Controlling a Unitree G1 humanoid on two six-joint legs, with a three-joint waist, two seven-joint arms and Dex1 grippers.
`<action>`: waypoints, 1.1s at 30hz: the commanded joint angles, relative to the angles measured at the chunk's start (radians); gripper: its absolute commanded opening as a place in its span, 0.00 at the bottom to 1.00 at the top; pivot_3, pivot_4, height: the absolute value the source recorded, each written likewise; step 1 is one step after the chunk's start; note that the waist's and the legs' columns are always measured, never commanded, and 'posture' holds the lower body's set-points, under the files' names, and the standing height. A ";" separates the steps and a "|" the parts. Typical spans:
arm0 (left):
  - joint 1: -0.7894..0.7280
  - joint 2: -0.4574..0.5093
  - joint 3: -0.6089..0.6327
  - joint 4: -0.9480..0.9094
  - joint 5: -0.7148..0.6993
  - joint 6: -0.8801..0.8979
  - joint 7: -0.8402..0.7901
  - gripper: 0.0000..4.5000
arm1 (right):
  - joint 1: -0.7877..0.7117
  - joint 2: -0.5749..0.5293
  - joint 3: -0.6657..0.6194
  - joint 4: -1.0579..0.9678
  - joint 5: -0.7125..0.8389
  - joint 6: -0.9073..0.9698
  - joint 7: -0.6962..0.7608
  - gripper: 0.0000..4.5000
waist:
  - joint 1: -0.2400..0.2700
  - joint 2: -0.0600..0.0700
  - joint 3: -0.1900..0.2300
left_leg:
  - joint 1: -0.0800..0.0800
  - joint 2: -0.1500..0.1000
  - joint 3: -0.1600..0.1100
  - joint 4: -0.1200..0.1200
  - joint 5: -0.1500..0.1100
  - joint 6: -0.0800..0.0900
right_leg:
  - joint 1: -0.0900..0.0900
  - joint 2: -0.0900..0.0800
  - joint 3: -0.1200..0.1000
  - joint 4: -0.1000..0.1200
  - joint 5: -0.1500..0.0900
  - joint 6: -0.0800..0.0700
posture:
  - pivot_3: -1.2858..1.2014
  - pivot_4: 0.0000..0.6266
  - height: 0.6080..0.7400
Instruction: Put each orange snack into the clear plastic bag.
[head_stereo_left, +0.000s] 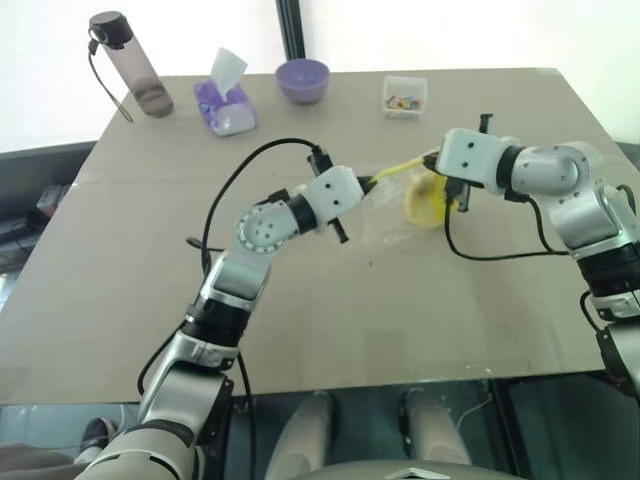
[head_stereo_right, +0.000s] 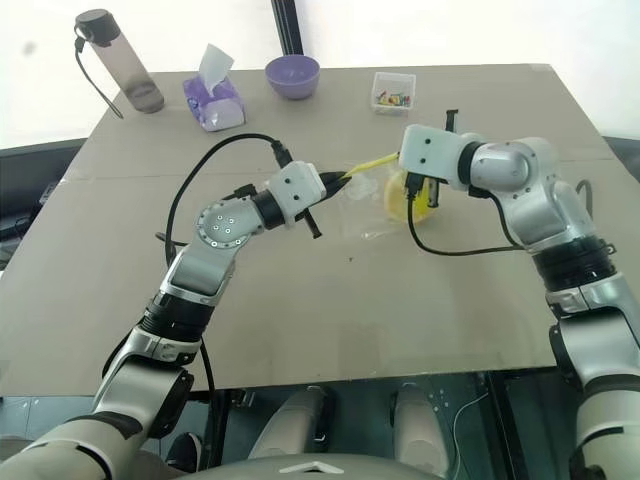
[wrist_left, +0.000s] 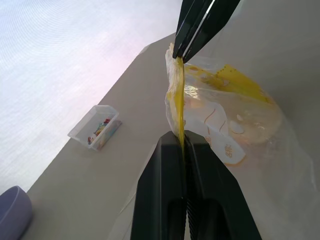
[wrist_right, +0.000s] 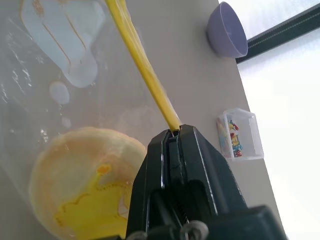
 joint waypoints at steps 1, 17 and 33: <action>-0.009 0.004 0.004 -0.027 0.002 -0.025 0.001 0.00 | -0.040 -0.042 -0.050 0.046 -0.026 -0.022 -0.046 0.02 | 0.000 0.000 0.000 | 0.000 0.000 0.000 0.000 0.000 0.000 | 0.000 0.000 0.000 0.000 0.000 0.000 | 0.52 0.24 1.00; -0.008 0.007 -0.006 -0.029 0.008 -0.039 -0.008 0.00 | -0.059 -0.121 -0.057 0.201 -0.107 -0.052 -0.169 0.02 | -0.001 0.000 0.000 | 0.000 0.000 0.003 0.000 0.000 0.000 | 0.000 0.000 0.001 0.000 0.000 0.000 | 0.52 0.24 1.00; -0.298 -0.021 0.017 0.395 0.163 -0.266 0.290 0.00 | -0.159 -0.091 -0.066 0.287 -0.145 -0.120 -0.367 0.02 | -0.001 0.000 0.000 | -0.001 0.000 0.004 0.000 0.000 0.000 | -0.001 0.000 0.001 0.000 0.000 0.000 | 0.52 0.24 1.00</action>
